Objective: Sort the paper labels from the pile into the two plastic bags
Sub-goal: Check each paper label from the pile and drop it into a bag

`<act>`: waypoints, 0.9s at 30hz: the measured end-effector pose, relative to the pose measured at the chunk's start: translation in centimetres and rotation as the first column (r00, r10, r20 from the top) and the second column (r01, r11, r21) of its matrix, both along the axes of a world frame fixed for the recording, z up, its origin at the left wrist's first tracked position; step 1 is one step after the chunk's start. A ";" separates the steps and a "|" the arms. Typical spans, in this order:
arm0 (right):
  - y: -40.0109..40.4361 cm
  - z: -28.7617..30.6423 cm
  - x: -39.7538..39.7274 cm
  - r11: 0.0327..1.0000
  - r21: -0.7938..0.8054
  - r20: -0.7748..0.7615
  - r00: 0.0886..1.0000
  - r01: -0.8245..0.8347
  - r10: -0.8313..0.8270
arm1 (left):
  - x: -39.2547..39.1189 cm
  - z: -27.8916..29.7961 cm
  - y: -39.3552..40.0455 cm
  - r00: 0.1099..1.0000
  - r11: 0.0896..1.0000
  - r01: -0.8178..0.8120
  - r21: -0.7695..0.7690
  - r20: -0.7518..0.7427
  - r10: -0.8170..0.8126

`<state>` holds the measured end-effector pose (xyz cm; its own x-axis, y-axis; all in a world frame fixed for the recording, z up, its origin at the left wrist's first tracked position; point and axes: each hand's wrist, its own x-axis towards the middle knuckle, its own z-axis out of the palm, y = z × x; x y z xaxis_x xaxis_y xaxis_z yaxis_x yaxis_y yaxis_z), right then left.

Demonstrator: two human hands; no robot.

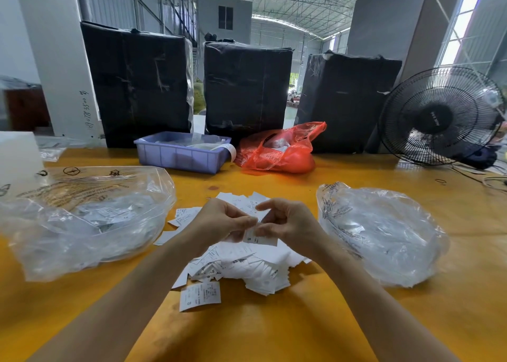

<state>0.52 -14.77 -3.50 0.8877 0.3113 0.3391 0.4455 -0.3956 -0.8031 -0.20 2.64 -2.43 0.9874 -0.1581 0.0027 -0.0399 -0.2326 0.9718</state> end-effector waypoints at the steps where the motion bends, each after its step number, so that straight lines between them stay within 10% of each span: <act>1: 0.0 0.0 0.0 1.000 0.011 0.005 1.000 0.004 -0.004 | -0.1 0.0 -0.1 1.000 1.000 0.008 0.002 -0.005 -0.008; 10: 0.0 0.0 0.2 0.964 0.220 0.045 0.986 0.148 -0.161 | -0.4 0.1 -1.3 0.975 0.914 -0.193 -0.357 -0.173 0.138; 27: 1.2 -0.2 -0.4 0.998 0.070 -0.005 1.000 0.005 -0.005 | -0.3 -1.2 -3.1 0.927 0.688 -0.355 -0.633 -0.332 0.174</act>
<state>0.14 -13.60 -3.68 0.8908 0.2824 0.3559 0.4400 -0.3408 -0.8309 -0.49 -0.47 -3.62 0.9721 0.0646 -0.2254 0.1604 0.5183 0.8400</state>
